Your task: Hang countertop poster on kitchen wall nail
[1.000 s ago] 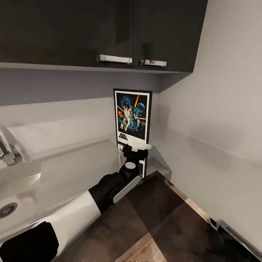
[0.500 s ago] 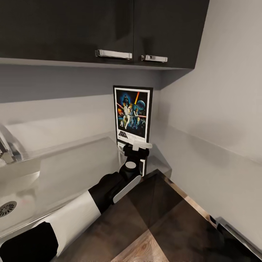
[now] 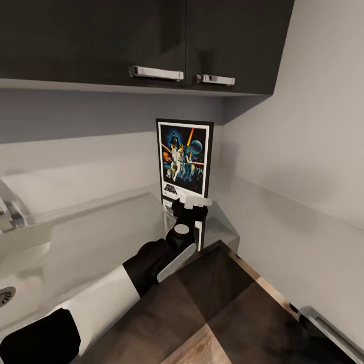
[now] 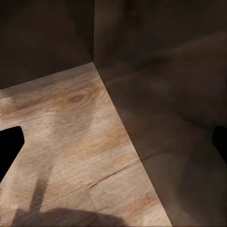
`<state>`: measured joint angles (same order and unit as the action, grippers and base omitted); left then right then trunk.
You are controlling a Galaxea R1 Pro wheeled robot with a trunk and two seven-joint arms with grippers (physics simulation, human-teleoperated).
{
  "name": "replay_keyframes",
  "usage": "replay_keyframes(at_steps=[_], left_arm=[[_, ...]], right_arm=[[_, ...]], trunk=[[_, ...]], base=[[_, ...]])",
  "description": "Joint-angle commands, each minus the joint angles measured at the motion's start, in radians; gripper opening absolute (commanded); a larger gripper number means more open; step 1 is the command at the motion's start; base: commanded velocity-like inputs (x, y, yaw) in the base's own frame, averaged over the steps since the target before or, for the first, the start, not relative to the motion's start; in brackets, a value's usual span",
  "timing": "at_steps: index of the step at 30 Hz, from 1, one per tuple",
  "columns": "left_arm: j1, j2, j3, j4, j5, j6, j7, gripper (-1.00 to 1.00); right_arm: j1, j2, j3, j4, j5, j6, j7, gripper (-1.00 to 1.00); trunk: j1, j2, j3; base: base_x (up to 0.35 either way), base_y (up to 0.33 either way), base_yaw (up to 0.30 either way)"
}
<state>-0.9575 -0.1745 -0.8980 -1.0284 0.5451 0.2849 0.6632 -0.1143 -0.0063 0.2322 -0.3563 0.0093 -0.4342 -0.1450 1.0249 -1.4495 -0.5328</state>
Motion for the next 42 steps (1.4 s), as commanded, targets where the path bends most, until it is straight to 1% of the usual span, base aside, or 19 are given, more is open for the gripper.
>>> replay_keyframes(at_steps=[1, 2, 5, 7, 13, 23, 27, 28, 30, 36, 42], left_arm=[[-0.001, 0.000, -0.002, -0.001, 0.004, 0.003, 0.007, 1.00], [-0.001, 0.000, -0.002, -0.001, 0.004, 0.003, 0.007, 1.00], [-0.001, 0.000, -0.002, -0.006, 0.004, 0.003, 0.007, 1.00], [-0.001, 0.000, -0.002, -0.015, 0.004, 0.003, 0.007, 1.00], [-0.001, 0.000, -0.003, -0.033, 0.004, 0.009, 0.007, 1.00], [-0.001, 0.000, -0.002, -0.068, 0.002, 0.023, 0.007, 1.00], [-0.001, 0.000, 0.001, -0.080, 0.001, 0.073, 0.006, 1.00], [-0.002, 0.000, 0.004, -0.097, -0.001, 0.114, 0.006, 1.00], [-0.006, 0.000, 0.007, -0.108, -0.001, 0.148, 0.006, 1.00], [-0.037, 0.000, 0.008, -0.112, -0.001, 0.168, 0.007, 1.00], [-0.091, 0.000, 0.009, -0.117, 0.001, 0.220, 0.007, 1.00]], right_arm=[[-0.001, -0.001, 0.022, 0.008, 0.001, -0.002, -0.007, 1.00], [-0.001, -0.001, 0.052, 0.018, 0.000, -0.002, -0.006, 1.00], [-0.001, -0.001, 0.079, 0.025, 0.000, -0.003, -0.005, 1.00], [-0.001, -0.001, 0.086, 0.026, 0.000, -0.003, -0.005, 1.00], [-0.001, -0.001, 0.092, 0.028, 0.000, -0.003, -0.005, 1.00], [-0.001, -0.001, 0.093, 0.028, 0.000, -0.003, -0.005, 1.00], [-0.001, -0.001, 0.093, 0.028, 0.000, -0.003, -0.005, 1.00], [-0.001, -0.001, 0.093, 0.028, 0.000, -0.003, -0.005, 1.00], [-0.001, -0.001, 0.093, 0.028, 0.000, -0.003, -0.005, 1.00], [-0.001, -0.001, 0.094, 0.028, 0.000, -0.003, -0.005, 1.00], [-0.001, -0.001, 0.094, 0.029, 0.000, -0.002, -0.005, 1.00]], trunk=[[0.000, -0.001, -0.001], [0.000, -0.001, -0.001], [0.000, -0.001, -0.001], [0.000, -0.001, -0.001], [0.000, -0.001, -0.004], [0.000, -0.001, -0.018], [0.000, -0.001, -0.024], [0.000, -0.001, -0.026], [0.000, -0.001, -0.029], [0.000, -0.001, -0.039], [0.000, -0.001, -0.048]], base=[[0.056, 0.000, 0.000], [0.029, 0.000, 0.000], [0.016, 0.000, 0.000], [0.006, 0.000, 0.000], [0.001, 0.000, 0.000], [0.000, 0.000, 0.000], [0.000, 0.000, 0.000], [0.000, 0.000, 0.000], [0.000, 0.000, 0.000], [0.000, 0.000, 0.000], [0.000, 0.000, 0.000]])
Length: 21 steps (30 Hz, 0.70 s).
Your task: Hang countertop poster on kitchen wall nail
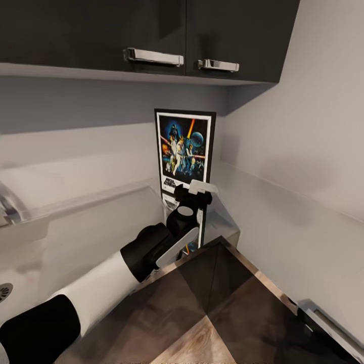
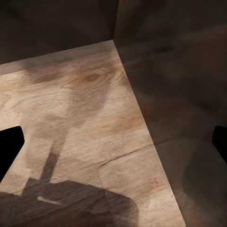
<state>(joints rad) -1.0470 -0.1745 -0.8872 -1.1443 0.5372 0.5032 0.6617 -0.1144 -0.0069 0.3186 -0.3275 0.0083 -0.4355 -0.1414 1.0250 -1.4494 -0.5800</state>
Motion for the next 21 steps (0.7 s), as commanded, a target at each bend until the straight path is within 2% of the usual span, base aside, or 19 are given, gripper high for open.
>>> replay_keyframes(at_steps=[1, 7, 21], left_arm=[[-0.007, 0.000, -0.002, -0.001, 0.009, 0.006, 0.009, 1.00], [-0.027, 0.000, 0.001, 0.005, 0.008, 0.018, 0.010, 1.00], [-0.030, 0.000, 0.005, 0.012, 0.008, 0.020, 0.011, 1.00]], right_arm=[[-0.001, -0.001, 0.008, 0.000, 0.001, -0.001, -0.009, 1.00], [-0.001, -0.001, 0.008, 0.001, 0.000, 0.000, -0.009, 1.00], [-0.001, -0.001, 0.008, 0.001, 0.001, 0.000, -0.009, 1.00]], trunk=[[0.000, -0.001, -0.003], [0.000, -0.001, -0.012], [0.000, -0.001, -0.035]], base=[[0.000, 0.000, 0.000], [0.000, 0.000, 0.000], [0.000, 0.000, 0.000]])
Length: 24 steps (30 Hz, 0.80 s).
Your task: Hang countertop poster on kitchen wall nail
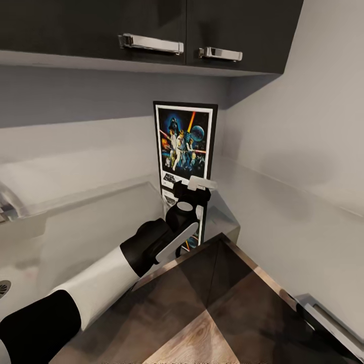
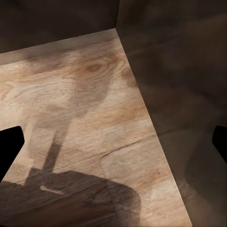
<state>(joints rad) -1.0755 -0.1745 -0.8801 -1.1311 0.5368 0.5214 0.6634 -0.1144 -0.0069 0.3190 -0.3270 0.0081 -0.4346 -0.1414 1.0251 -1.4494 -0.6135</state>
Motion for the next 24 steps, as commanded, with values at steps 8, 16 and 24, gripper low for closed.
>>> replay_keyframes(at_steps=[8, 16, 24], left_arm=[[-0.001, 0.000, -0.002, -0.027, 0.008, 0.003, 0.010, 1.00], [-0.001, 0.000, 0.007, -0.071, 0.009, 0.003, 0.010, 1.00], [-0.001, 0.000, 0.078, -0.138, 0.009, 0.019, 0.008, 1.00]], right_arm=[[-0.001, -0.001, 0.007, 0.000, 0.001, -0.001, -0.009, 1.00], [-0.001, -0.001, 0.007, 0.000, 0.001, -0.002, -0.009, 1.00], [-0.001, -0.001, 0.006, 0.000, 0.001, -0.003, -0.009, 1.00]], trunk=[[0.000, -0.001, -0.014], [0.000, -0.001, -0.025], [0.000, -0.001, -0.028]], base=[[0.000, 0.000, 0.000], [0.000, 0.000, 0.000], [0.000, 0.000, 0.000]])
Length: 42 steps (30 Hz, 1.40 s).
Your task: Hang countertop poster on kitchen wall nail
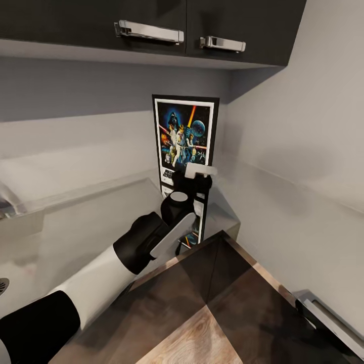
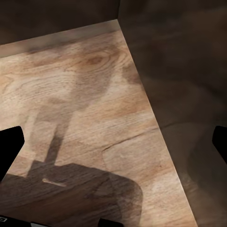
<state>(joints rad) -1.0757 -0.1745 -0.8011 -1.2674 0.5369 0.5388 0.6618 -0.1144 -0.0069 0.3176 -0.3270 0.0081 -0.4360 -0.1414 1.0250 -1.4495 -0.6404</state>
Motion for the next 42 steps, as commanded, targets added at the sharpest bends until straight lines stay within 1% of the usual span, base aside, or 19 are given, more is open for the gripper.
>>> replay_keyframes(at_steps=[1, 11, 14, 15, 17, 18, 20, 21, 22, 23, 24, 25, 26, 27, 29, 32, 36, 38, 42], left_arm=[[-0.001, 0.000, 0.001, -0.008, 0.009, 0.007, 0.009, 1.00], [-0.001, 0.000, 0.015, -0.057, 0.009, 0.032, 0.009, 1.00], [-0.001, 0.000, 0.043, -0.072, 0.011, 0.034, 0.008, 1.00], [-0.001, 0.000, 0.068, -0.087, 0.011, 0.035, 0.007, 1.00], [-0.001, 0.000, 0.095, -0.104, 0.012, 0.036, 0.007, 1.00], [-0.001, 0.000, 0.119, -0.121, 0.013, 0.046, 0.006, 1.00], [-0.003, 0.000, 0.139, -0.142, 0.013, 0.076, 0.006, 1.00], [-0.013, 0.000, 0.158, -0.162, 0.013, 0.119, 0.007, 1.00], [-0.021, 0.000, 0.168, -0.169, 0.013, 0.140, 0.007, 1.00], [-0.061, 0.000, 0.215, -0.175, 0.036, 0.173, 0.008, 1.00], [-0.114, 0.000, 0.269, -0.171, 0.078, 0.195, 0.009, 1.00], [-0.139, 0.000, 0.293, -0.165, 0.100, 0.204, 0.009, 1.00], [-0.281, 0.000, 0.372, -0.080, 0.191, 0.225, 0.010, 1.00], [-0.340, 0.000, 0.387, -0.035, 0.221, 0.229, 0.010, 1.00], [-0.392, 0.000, 0.397, 0.005, 0.252, 0.231, 0.010, 1.00], [-0.541, 0.000, 0.411, 0.129, 0.354, 0.233, 0.011, 1.00], [-0.667, 0.000, 0.416, 0.254, 0.433, 0.233, 0.011, 1.00], [-0.696, 0.000, 0.416, 0.291, 0.456, 0.232, 0.011, 1.00], [-0.731, 0.000, 0.418, 0.357, 0.491, 0.230, 0.011, 1.00]], right_arm=[[-0.001, -0.001, 0.008, 0.000, 0.001, -0.001, -0.009, 1.00], [-0.001, -0.001, 0.008, -0.001, 0.000, -0.001, -0.009, 1.00], [-0.001, -0.001, 0.008, -0.001, 0.000, -0.001, -0.010, 1.00], [-0.001, -0.001, 0.008, -0.001, 0.000, -0.001, -0.010, 1.00], [-0.001, -0.001, 0.008, -0.001, 0.000, -0.001, -0.010, 1.00], [-0.001, -0.001, 0.008, 0.000, 0.000, -0.001, -0.010, 1.00], [-0.001, -0.001, 0.008, 0.000, 0.000, -0.001, -0.010, 1.00], [-0.001, -0.001, 0.008, 0.000, 0.000, -0.001, -0.010, 1.00], [-0.001, -0.001, 0.008, 0.000, 0.000, -0.001, -0.010, 1.00], [-0.001, -0.001, 0.008, 0.000, 0.000, -0.001, -0.010, 1.00], [-0.001, -0.001, 0.008, 0.000, 0.000, -0.001, -0.010, 1.00], [-0.001, -0.001, 0.008, 0.000, 0.000, -0.001, -0.010, 1.00], [-0.001, -0.001, 0.008, 0.000, 0.000, -0.001, -0.010, 1.00], [-0.001, -0.001, 0.008, 0.000, 0.000, -0.001, -0.010, 1.00], [-0.001, -0.001, 0.008, 0.000, 0.000, -0.001, -0.010, 1.00], [-0.001, -0.001, 0.008, -0.001, 0.000, -0.001, -0.010, 1.00], [-0.001, -0.001, 0.008, -0.001, 0.000, -0.001, -0.010, 1.00], [-0.001, -0.001, 0.008, -0.001, 0.000, -0.001, -0.010, 1.00], [-0.001, -0.001, 0.008, -0.001, 0.000, -0.001, -0.010, 1.00]], trunk=[[0.000, 0.000, -0.001], [0.000, 0.000, -0.001], [0.000, 0.000, -0.001], [0.000, 0.000, -0.001], [0.000, 0.000, -0.001], [0.000, 0.000, -0.001], [0.000, 0.000, -0.001], [0.000, 0.000, -0.001], [0.000, 0.000, -0.001], [0.000, 0.000, -0.001], [0.000, 0.000, -0.001], [0.000, 0.000, -0.001], [0.000, 0.000, -0.001], [0.000, 0.000, -0.001], [0.000, 0.000, -0.001], [0.000, 0.000, -0.001], [0.000, 0.000, -0.001], [0.000, 0.000, -0.001], [0.000, 0.000, -0.001]], base=[[0.000, 0.000, 0.000], [0.000, 0.000, 0.000], [0.000, 0.000, 0.000], [0.000, 0.000, 0.000], [0.000, 0.000, 0.000], [0.000, 0.000, 0.000], [0.000, 0.000, 0.000], [0.000, 0.000, 0.000], [0.000, 0.000, 0.000], [0.000, 0.000, 0.000], [0.000, 0.000, 0.000], [0.000, 0.000, 0.000], [0.000, 0.000, 0.000], [0.000, 0.000, 0.000], [0.000, 0.000, 0.000], [0.000, 0.000, 0.000], [0.000, 0.000, 0.000], [0.000, 0.000, 0.000], [0.000, 0.000, 0.000]])
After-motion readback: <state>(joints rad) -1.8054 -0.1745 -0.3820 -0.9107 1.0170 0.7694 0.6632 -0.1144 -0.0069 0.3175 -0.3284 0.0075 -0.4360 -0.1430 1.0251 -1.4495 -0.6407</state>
